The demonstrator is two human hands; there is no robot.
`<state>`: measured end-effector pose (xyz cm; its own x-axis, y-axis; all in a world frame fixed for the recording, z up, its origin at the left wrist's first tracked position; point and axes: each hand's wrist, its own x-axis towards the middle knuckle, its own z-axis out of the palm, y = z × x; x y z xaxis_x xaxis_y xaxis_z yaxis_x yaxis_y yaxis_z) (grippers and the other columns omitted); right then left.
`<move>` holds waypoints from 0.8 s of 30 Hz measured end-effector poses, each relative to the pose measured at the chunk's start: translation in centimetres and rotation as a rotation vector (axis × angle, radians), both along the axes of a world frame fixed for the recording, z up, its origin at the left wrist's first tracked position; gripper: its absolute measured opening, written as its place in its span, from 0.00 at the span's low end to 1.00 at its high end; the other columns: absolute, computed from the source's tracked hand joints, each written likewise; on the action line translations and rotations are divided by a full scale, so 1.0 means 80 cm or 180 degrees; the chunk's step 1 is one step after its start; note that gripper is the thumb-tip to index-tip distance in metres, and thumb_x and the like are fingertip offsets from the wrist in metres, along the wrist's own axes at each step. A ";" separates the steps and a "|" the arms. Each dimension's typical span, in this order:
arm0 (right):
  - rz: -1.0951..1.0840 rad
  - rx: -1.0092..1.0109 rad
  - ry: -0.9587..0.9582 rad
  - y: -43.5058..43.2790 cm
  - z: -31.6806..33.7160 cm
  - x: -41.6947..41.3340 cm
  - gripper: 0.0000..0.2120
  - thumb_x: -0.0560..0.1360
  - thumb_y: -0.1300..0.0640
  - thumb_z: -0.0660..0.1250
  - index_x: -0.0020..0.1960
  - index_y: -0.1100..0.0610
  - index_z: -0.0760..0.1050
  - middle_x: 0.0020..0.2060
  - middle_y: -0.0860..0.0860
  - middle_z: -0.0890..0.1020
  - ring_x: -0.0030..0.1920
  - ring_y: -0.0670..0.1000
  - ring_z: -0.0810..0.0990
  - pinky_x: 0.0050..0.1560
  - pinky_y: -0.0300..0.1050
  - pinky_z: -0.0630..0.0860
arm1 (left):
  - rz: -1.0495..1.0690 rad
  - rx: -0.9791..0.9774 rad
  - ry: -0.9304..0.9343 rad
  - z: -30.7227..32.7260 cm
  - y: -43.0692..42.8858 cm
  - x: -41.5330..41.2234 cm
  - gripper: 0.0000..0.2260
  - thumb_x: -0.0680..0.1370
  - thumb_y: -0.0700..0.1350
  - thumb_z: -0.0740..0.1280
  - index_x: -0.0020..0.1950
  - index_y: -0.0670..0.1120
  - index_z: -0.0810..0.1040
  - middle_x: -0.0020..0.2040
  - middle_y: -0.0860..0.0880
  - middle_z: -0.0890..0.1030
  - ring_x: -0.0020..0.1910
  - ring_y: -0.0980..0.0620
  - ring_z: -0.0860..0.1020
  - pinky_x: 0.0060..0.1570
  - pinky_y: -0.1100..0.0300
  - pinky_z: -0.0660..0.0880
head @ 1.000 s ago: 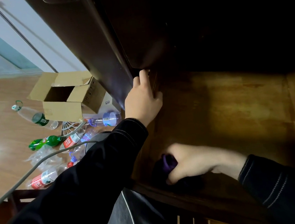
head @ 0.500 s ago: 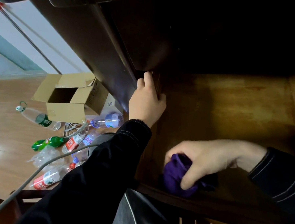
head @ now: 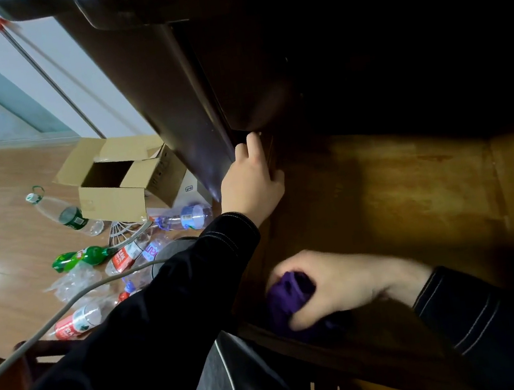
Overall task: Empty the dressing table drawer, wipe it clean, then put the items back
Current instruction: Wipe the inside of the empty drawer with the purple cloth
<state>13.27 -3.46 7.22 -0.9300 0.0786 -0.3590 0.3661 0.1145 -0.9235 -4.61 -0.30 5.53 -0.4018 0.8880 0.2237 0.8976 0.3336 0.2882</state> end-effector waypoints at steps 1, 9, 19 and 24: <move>-0.0180 0.0013 0.0009 -0.007 -0.002 -0.006 0.16 0.73 0.67 0.75 0.59 0.62 0.78 0.49 0.53 0.82 0.46 0.46 0.80 0.45 0.36 0.78 | -0.0008 0.0001 0.0001 0.000 0.000 0.000 0.30 0.76 0.48 0.67 0.75 0.43 0.60 0.60 0.43 0.74 0.49 0.37 0.79 0.39 0.54 0.67; 0.0530 -0.0077 -0.0122 0.021 0.015 0.016 0.17 0.73 0.66 0.76 0.59 0.60 0.77 0.49 0.52 0.83 0.48 0.48 0.81 0.52 0.49 0.80 | -0.0037 0.0004 0.0025 0.001 0.000 -0.001 0.31 0.76 0.48 0.67 0.76 0.43 0.59 0.60 0.43 0.74 0.47 0.40 0.79 0.37 0.54 0.69; 0.0459 0.0575 -0.0428 0.009 -0.001 0.003 0.14 0.74 0.61 0.75 0.57 0.60 0.77 0.48 0.53 0.82 0.44 0.49 0.80 0.42 0.38 0.75 | -0.0023 -0.0020 0.0076 0.000 -0.001 0.000 0.31 0.75 0.48 0.67 0.75 0.42 0.60 0.59 0.42 0.74 0.46 0.39 0.79 0.37 0.55 0.67; 0.0432 0.0121 -0.0267 0.018 0.007 0.028 0.13 0.73 0.62 0.77 0.55 0.55 0.78 0.46 0.47 0.83 0.45 0.44 0.81 0.46 0.43 0.79 | -0.0058 -0.0036 0.0084 0.003 -0.002 -0.003 0.31 0.75 0.48 0.68 0.75 0.43 0.60 0.59 0.42 0.74 0.47 0.38 0.80 0.38 0.54 0.68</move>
